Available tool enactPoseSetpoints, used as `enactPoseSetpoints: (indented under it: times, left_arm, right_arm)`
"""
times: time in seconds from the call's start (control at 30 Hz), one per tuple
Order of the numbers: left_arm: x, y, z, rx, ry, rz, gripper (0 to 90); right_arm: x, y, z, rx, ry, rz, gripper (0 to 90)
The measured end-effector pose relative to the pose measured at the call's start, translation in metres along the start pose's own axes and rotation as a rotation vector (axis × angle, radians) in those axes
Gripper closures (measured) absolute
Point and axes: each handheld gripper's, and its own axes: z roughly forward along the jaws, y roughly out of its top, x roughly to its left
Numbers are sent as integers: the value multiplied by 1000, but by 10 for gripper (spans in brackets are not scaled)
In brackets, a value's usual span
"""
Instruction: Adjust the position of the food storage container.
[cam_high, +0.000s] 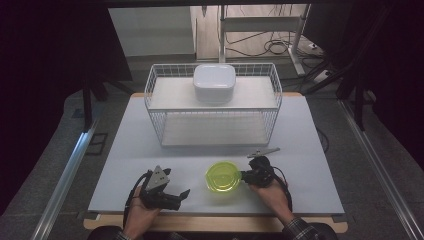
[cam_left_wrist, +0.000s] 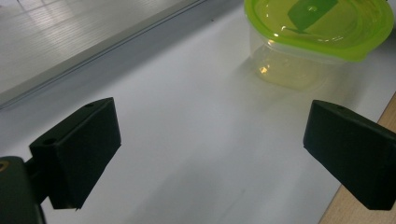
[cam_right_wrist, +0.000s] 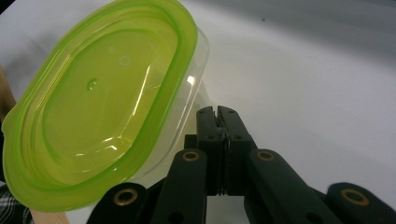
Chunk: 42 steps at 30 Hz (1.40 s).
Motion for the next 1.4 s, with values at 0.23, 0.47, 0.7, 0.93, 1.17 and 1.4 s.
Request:
enactPoseSetpoints:
  times: [0.23, 0.47, 0.7, 0.93, 1.17, 1.4]
  left_arm:
    - [-1, 0, 0, 2, -3, 4, 36]
    - [-1, 0, 0, 3, -6, 8, 36]
    - [-2, -1, 0, 6, -11, 8, 36]
    - [-1, -2, -1, 3, -9, 5, 36]
    - [-2, -4, -2, 4, -9, -1, 36]
    - [-2, -5, -3, 4, -5, 0, 37]
  right_arm:
    - [5, 7, 14, 14, 15, -22, 879]
    - [-1, 6, 3, -9, -51, -57, 836]
    - [-3, 4, -14, -21, -156, -109, 686]
    - [-4, 0, -36, -87, -242, -139, 456]
    - [-5, -7, -47, -99, -279, -174, 230]
    - [-4, -11, -51, -126, -268, -162, 136]
